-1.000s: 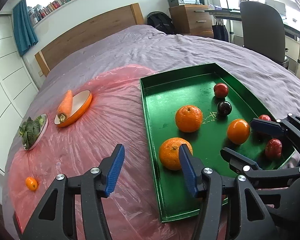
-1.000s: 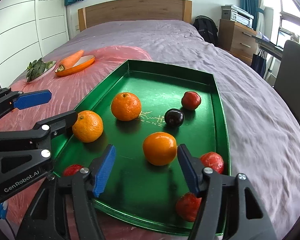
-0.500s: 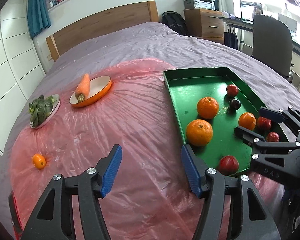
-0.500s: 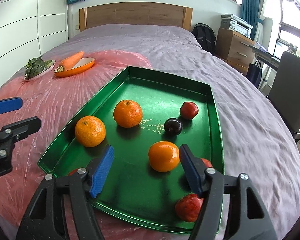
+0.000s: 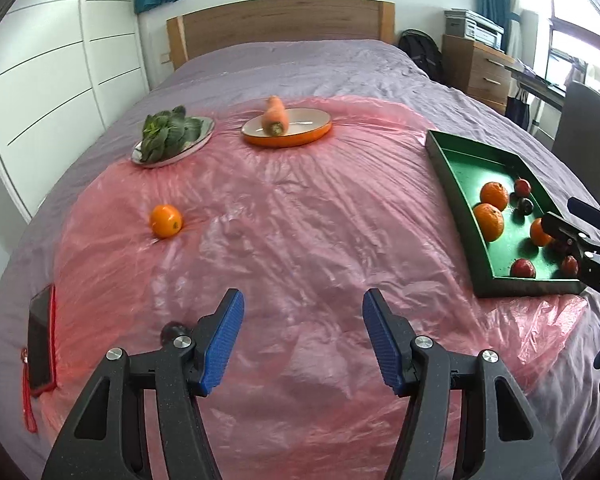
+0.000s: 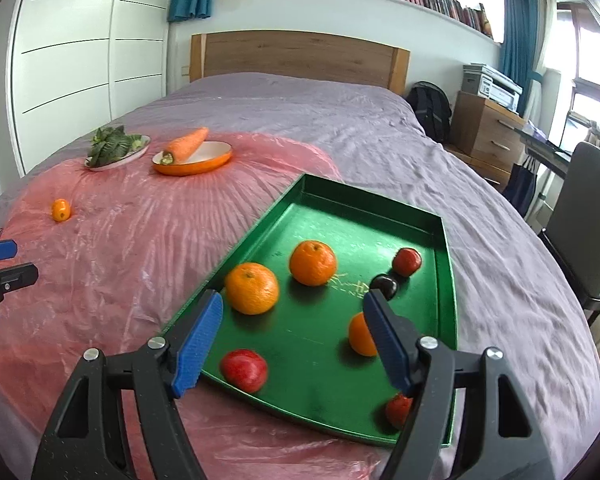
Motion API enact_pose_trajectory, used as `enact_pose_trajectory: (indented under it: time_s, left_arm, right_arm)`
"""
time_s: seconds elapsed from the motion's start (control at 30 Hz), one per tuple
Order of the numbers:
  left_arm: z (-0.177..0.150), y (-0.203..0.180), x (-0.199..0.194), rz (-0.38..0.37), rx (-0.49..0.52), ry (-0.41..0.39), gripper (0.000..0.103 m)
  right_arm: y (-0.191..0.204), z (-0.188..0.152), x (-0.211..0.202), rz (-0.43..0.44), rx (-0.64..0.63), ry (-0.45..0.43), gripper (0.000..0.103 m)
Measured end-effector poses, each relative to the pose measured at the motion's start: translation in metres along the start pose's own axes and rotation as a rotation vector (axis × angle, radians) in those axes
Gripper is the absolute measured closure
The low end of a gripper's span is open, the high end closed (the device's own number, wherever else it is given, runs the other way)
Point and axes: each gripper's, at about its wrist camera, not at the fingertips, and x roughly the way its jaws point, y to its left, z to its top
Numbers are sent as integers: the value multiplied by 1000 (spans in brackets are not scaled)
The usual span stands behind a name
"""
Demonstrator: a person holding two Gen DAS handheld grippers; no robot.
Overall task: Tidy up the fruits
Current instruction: 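Withdraw both open tools and move them toward the dark plum and small orange, then close the left tool on the dark plum while the right tool grasps the small orange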
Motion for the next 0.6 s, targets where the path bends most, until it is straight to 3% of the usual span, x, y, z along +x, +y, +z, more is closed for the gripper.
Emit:
enact_pose_trajectory:
  time_s: [0.27,0.6]
  left_arm:
    - [-25,66,-2,42,-138,17,47]
    - [-39,101,21,27,-235,51,47]
  right_arm:
    - [58,24,-3,209,-39,-2,0]
    - [139,39,18,400,-137,37,0]
